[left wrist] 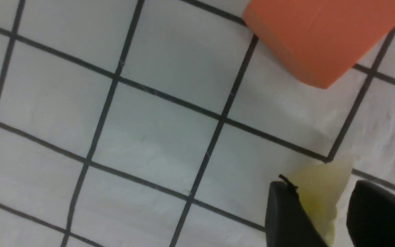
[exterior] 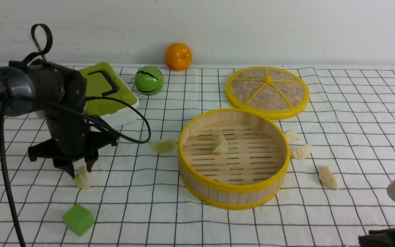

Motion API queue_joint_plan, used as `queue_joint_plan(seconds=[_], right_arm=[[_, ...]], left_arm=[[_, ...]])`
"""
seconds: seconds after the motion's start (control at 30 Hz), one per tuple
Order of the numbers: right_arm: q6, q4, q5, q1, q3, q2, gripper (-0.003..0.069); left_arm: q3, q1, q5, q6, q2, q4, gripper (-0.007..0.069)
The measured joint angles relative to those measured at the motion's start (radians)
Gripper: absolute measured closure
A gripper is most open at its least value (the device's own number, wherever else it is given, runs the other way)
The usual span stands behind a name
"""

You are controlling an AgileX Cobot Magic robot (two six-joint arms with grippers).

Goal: Put the dumplings into the steamer on the table with the white tablecloth.
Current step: 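Reach for and grasp a dumpling on the table with the left gripper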

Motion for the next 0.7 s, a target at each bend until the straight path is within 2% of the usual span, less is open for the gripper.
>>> queue_joint_plan(seconds=[0.17,0.37,0.6,0.7], right_arm=[[0.000,0.000,0.000,0.000,0.000,0.000,0.0487],[0.000,0.000,0.000,0.000,0.000,0.000,0.0487],[0.000,0.000,-0.001,0.000,0.000,0.000,0.0481],[0.000,0.000,-0.001,0.000,0.000,0.000,0.0481]], left_arm=[[0.000,0.000,-0.002,-0.001,0.014,0.002,0.0449],[-0.013,0.000,0.003,0.052,0.014,-0.016,0.0455],[-0.169,-0.030,0.063,0.293,-0.036,-0.282,0.0456],[-0.283,-0.125,0.079,0.361,-0.044,-0.347,0.0459]])
